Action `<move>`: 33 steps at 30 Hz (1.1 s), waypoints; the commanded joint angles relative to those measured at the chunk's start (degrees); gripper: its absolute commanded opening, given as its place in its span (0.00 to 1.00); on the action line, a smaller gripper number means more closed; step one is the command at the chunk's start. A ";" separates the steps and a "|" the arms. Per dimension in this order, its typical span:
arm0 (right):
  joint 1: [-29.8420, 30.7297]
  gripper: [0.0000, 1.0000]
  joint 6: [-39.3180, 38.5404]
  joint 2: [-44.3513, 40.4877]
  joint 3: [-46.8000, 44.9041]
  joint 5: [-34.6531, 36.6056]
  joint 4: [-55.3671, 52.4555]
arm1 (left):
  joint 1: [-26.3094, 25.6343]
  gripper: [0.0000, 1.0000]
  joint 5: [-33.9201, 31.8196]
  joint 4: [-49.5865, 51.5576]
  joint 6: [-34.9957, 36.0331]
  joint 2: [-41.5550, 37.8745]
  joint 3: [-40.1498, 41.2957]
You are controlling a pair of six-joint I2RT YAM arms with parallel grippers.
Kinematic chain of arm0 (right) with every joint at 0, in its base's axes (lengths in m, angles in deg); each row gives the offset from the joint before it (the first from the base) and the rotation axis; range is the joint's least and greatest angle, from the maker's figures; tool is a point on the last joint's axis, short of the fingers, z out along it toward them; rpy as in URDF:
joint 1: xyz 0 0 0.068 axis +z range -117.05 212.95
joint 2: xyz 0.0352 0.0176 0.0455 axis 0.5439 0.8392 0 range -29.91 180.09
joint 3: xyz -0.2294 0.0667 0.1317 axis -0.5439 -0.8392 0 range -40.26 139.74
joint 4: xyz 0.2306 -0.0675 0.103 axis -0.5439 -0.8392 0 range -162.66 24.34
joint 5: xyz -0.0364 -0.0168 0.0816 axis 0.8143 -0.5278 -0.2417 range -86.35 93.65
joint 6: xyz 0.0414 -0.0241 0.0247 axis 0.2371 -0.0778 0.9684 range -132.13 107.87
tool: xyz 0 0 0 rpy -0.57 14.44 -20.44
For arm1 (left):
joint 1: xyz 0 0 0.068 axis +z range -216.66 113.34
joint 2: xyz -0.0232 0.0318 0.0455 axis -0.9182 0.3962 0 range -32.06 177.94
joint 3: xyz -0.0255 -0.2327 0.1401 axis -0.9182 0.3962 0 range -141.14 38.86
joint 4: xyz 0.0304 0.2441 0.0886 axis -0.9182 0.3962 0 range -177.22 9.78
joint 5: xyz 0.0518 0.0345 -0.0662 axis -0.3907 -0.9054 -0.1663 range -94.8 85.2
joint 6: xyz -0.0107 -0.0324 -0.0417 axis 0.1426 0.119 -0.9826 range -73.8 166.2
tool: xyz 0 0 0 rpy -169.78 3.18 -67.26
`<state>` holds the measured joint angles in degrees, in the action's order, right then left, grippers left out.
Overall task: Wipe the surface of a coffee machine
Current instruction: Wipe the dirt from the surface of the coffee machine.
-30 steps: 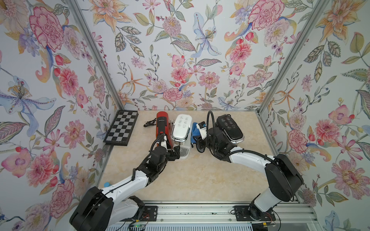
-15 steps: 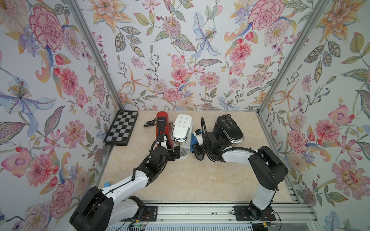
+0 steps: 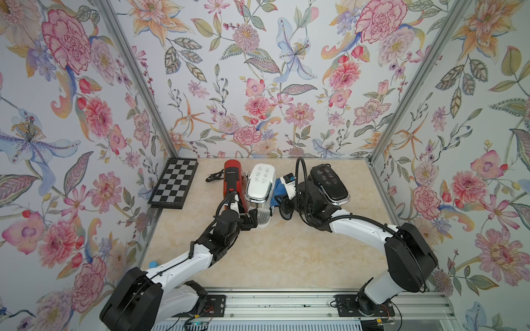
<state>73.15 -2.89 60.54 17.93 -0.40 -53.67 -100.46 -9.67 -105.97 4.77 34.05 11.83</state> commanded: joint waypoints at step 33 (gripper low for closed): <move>-5.29 0.38 1.75 1.04 3.74 -4.66 1.88 | -0.65 0.97 1.68 0.28 0.18 3.22 -3.77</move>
<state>70.36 -2.17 64.56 19.55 -3.05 -54.00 -100.79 -8.95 -105.48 4.82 36.54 10.52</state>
